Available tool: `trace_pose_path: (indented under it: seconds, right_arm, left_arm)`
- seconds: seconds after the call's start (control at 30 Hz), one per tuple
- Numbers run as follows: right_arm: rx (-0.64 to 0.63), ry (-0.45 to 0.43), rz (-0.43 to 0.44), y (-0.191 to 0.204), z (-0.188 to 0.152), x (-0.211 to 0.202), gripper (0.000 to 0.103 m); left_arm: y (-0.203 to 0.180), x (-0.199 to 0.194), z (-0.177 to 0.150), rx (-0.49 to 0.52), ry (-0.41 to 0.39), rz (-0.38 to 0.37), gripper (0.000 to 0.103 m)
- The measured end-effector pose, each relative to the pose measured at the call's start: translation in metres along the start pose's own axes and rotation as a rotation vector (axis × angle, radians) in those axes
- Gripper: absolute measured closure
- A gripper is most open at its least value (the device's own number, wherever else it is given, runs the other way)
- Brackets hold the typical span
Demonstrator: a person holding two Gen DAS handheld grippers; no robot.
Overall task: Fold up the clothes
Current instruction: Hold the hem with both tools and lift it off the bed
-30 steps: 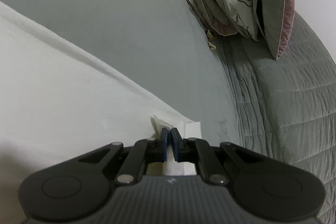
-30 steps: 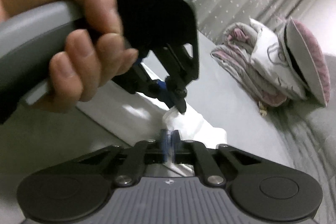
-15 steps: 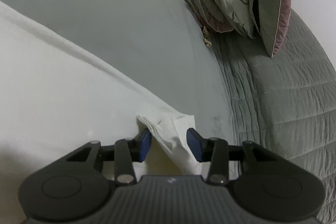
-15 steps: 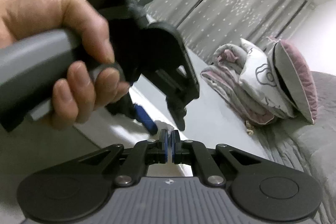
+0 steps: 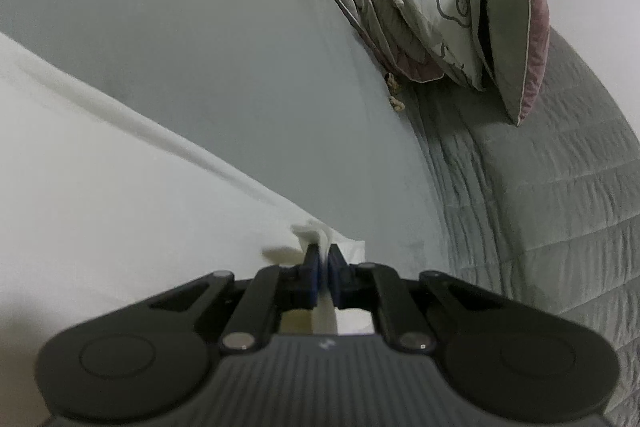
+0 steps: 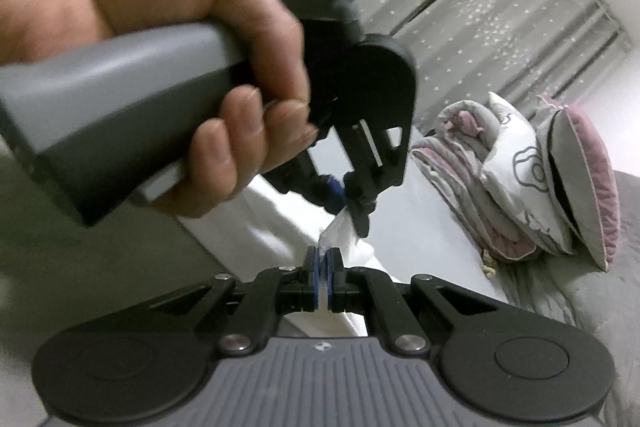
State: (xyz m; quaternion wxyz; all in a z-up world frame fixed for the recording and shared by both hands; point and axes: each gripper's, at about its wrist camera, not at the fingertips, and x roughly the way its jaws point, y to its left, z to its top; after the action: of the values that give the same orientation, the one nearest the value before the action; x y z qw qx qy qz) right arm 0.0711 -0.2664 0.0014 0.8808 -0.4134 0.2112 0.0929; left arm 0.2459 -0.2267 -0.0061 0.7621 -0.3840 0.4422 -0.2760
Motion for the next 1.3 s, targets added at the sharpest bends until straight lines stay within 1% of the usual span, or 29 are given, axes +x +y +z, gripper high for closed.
trace_pose_path:
  seconds: [0.07, 0.1, 0.13, 0.17, 0.23, 0.3, 0.33, 0.4, 0.6, 0.63, 0.67, 0.7, 0.73, 0.83, 0.9, 0.97, 1.07, 1.17, 1.23, 1.3]
  right_arm:
    - [0.000, 0.016, 0.015, 0.001, -0.001, 0.002, 0.099]
    - [0.005, 0.021, 0.016, -0.001, -0.002, 0.002, 0.097]
    - [0.008, 0.022, 0.009, -0.001, -0.002, 0.002, 0.092]
    - [0.011, 0.023, 0.002, -0.002, -0.002, 0.003, 0.090]
    - [0.015, 0.024, -0.012, -0.002, -0.002, 0.004, 0.074]
    - [0.009, 0.014, -0.023, -0.001, -0.001, 0.005, 0.069]
    - [0.005, 0.014, -0.024, -0.001, 0.000, 0.007, 0.068]
    - [0.003, 0.019, -0.023, 0.000, 0.001, 0.011, 0.067]
    - [0.046, 0.062, 0.029, -0.004, 0.001, 0.026, 0.069]
    - [0.060, 0.061, 0.044, -0.007, 0.002, 0.026, 0.079]
    - [0.088, 0.059, 0.075, -0.011, 0.002, 0.025, 0.086]
    - [0.117, 0.057, 0.106, -0.015, 0.003, 0.024, 0.097]
    - [0.134, 0.054, 0.123, -0.018, 0.003, 0.024, 0.098]
    - [0.106, 0.054, 0.108, -0.018, 0.001, 0.022, 0.098]
    - [0.063, 0.050, 0.079, -0.014, 0.000, 0.018, 0.098]
    - [0.020, 0.038, 0.072, -0.010, -0.002, 0.014, 0.098]
    - [0.010, 0.030, 0.079, -0.008, -0.002, 0.010, 0.098]
    - [0.033, 0.030, 0.048, -0.013, -0.001, 0.011, 0.096]
    - [0.051, 0.032, 0.023, -0.015, -0.001, 0.011, 0.086]
    - [0.040, 0.040, 0.020, -0.014, -0.002, 0.012, 0.080]
  left_arm:
    - [0.002, 0.000, 0.001, 0.004, 0.005, 0.006, 0.097]
    - [0.003, 0.000, 0.001, 0.000, 0.005, 0.007, 0.097]
    - [0.005, 0.000, 0.002, -0.008, 0.005, 0.005, 0.097]
    - [0.006, 0.000, 0.002, -0.017, 0.005, 0.002, 0.097]
    - [0.008, 0.000, 0.002, -0.031, 0.011, -0.001, 0.097]
    - [0.008, 0.001, 0.001, -0.042, 0.023, 0.004, 0.097]
    - [0.008, 0.002, 0.001, -0.048, 0.030, 0.008, 0.097]
    - [0.009, 0.003, 0.001, -0.065, 0.040, 0.006, 0.097]
    - [0.011, 0.003, 0.004, -0.097, 0.042, 0.002, 0.097]
    - [0.010, 0.004, 0.005, -0.098, 0.041, 0.002, 0.097]
    - [0.010, 0.004, 0.005, -0.097, 0.039, 0.004, 0.097]
    - [0.009, 0.004, 0.006, -0.094, 0.037, 0.008, 0.097]
    - [0.009, 0.004, 0.006, -0.091, 0.034, 0.010, 0.097]
    - [0.008, 0.004, 0.006, -0.090, 0.028, 0.019, 0.098]
    - [0.009, 0.004, 0.007, -0.093, 0.023, 0.017, 0.098]
    - [0.009, 0.004, 0.008, -0.094, 0.022, 0.013, 0.098]
    - [0.010, 0.003, 0.007, -0.091, 0.026, 0.017, 0.098]
    - [0.012, 0.002, 0.006, -0.099, 0.028, 0.016, 0.098]
    - [0.012, 0.001, 0.006, -0.102, 0.026, 0.015, 0.098]
    - [0.012, 0.001, 0.006, -0.106, 0.025, 0.015, 0.098]
